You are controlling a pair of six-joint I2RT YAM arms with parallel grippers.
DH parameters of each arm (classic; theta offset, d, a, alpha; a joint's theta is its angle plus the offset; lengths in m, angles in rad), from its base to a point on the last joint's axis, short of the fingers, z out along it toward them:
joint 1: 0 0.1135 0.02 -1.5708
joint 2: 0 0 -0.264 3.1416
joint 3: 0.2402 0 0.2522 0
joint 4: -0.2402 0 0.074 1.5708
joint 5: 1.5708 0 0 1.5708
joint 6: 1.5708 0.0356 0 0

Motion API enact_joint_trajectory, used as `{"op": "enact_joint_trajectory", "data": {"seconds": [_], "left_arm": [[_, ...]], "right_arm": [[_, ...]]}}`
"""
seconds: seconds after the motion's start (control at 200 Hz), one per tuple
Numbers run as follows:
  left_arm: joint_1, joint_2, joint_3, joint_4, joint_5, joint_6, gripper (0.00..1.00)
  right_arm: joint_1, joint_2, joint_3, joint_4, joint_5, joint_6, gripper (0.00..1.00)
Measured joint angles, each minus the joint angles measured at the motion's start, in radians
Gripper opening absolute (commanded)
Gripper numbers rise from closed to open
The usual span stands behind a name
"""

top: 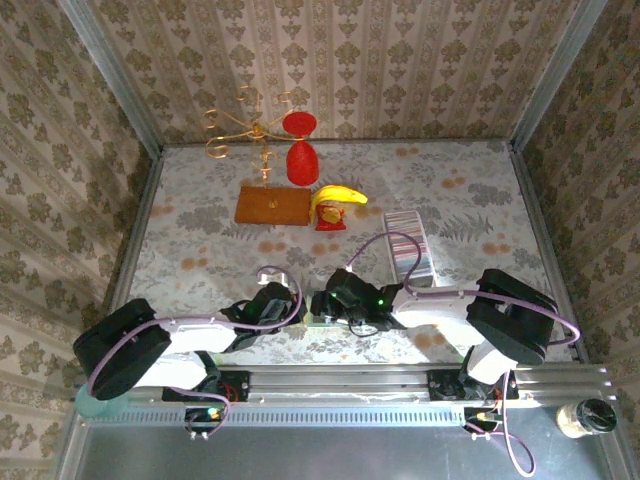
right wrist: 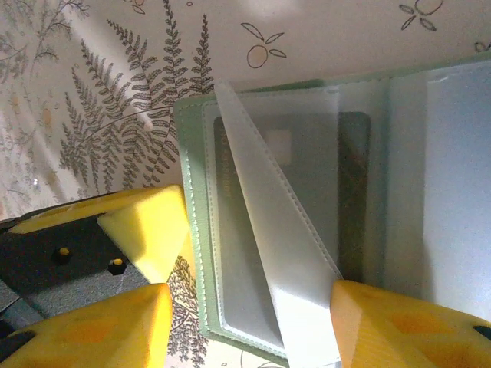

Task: Put the credit cards into the card holder
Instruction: Flip over the card slot in the card holder.

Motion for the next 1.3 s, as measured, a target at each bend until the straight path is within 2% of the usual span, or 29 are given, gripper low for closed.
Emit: {"op": "enact_joint_trajectory", "data": {"seconds": [0.47,0.865,1.165,1.3], "left_arm": [[-0.038,0.017,-0.011,0.053,-0.009,-0.042,0.00],[-0.056,-0.020,-0.042,0.057,-0.016,-0.073,0.01],[-0.061,-0.137,-0.071,-0.059,-0.073,-0.085,0.08],[-0.062,-0.228,-0.071,-0.160,-0.113,-0.086,0.16]], "right_arm": [[0.000,-0.033,-0.091,0.241,-0.012,0.053,0.56],[0.008,-0.101,-0.089,0.290,-0.031,0.043,0.58],[0.025,-0.259,0.068,0.147,-0.063,-0.151,0.59],[0.002,-0.377,0.116,-0.005,-0.057,-0.348,0.59]]}}
